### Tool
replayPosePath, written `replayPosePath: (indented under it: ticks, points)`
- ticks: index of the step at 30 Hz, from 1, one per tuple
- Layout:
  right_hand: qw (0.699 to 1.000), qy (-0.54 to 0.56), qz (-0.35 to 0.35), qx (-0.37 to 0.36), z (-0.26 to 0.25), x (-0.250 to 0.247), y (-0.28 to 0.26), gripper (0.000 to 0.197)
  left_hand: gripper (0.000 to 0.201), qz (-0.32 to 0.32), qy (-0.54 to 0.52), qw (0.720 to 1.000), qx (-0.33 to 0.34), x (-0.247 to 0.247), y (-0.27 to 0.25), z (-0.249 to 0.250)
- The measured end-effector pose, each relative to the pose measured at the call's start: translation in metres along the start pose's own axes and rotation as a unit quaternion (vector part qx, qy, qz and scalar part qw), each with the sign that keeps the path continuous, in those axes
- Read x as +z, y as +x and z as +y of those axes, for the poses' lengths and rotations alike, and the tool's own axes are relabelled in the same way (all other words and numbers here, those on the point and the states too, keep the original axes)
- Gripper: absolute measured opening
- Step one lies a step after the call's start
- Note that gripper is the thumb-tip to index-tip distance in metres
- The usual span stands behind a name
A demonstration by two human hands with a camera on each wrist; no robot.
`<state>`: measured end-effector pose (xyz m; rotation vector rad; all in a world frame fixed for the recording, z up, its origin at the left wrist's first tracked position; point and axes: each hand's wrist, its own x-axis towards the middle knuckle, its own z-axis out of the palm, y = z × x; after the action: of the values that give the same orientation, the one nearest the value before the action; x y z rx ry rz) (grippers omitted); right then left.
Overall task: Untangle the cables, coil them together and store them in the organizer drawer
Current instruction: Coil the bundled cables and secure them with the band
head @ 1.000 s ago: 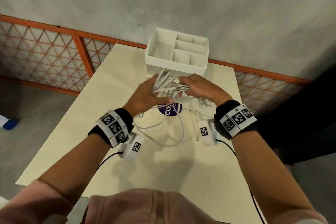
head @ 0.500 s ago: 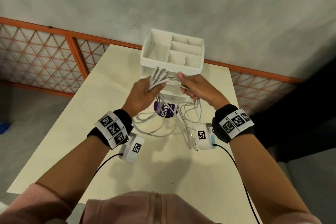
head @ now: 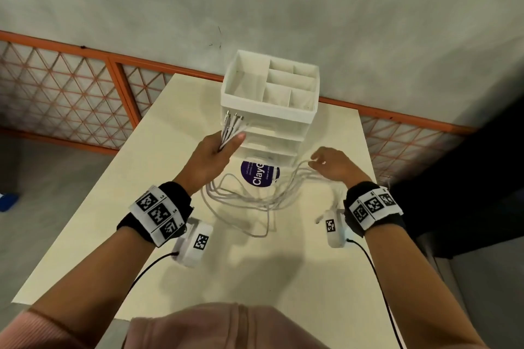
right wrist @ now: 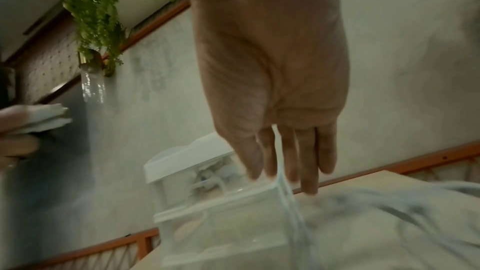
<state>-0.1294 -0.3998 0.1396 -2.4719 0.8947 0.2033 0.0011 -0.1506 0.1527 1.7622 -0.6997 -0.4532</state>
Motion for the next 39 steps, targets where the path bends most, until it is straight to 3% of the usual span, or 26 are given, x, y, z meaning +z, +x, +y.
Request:
replayPosePath:
  ticks: [2,4,6,9,11,14,17,22,27,31,36,39]
  points:
    - [0.997,0.042,0.053,-0.036,-0.012,0.013,0.000,0.039,0.046,-0.019,-0.075,0.997,-0.010,0.005,-0.003,0.007]
    - [0.989,0.076,0.053,-0.114,-0.038,0.018,-0.008,0.042,0.045,-0.027,-0.119,0.992,-0.005,0.009,-0.005,0.013]
    - [0.975,0.120,-0.058,-0.178,-0.069,0.020,-0.022,0.045,0.044,-0.028,-0.154,0.988,0.001,0.013,-0.005,0.018]
    - [0.937,0.172,-0.225,-0.203,-0.105,0.024,-0.045,0.057,0.048,-0.008,-0.189,0.982,0.012,0.016,-0.003,0.023]
    - [0.910,0.202,-0.269,-0.240,-0.113,0.034,-0.053,0.054,0.047,0.010,-0.219,0.976,0.013,0.014,-0.002,0.026]
    - [0.886,0.232,-0.291,-0.278,-0.113,0.049,-0.054,0.026,0.043,0.011,-0.272,0.962,0.018,0.009,0.000,0.026]
    - [0.898,0.256,-0.235,-0.270,-0.111,0.048,-0.052,0.010,0.043,0.030,-0.330,0.943,-0.008,-0.002,0.001,0.019]
    - [0.947,0.096,-0.068,-0.300,-0.111,0.030,-0.056,0.025,0.041,0.095,-0.448,0.885,-0.082,-0.007,0.003,-0.004]
    - [0.964,0.068,-0.029,-0.256,-0.121,0.035,-0.061,0.058,0.045,0.156,-0.562,0.797,-0.159,0.003,0.011,0.006]
    - [0.961,0.104,-0.042,-0.251,-0.115,0.040,-0.055,0.061,0.047,0.151,-0.569,0.793,-0.158,0.003,0.015,0.011]
    - [0.942,0.021,0.053,-0.330,-0.110,0.041,-0.058,0.032,0.044,0.169,-0.576,0.780,-0.175,0.002,0.013,0.012]
    - [0.942,0.023,0.050,-0.332,-0.109,0.039,-0.057,0.031,0.041,0.185,-0.566,0.782,-0.180,0.002,0.011,0.012]
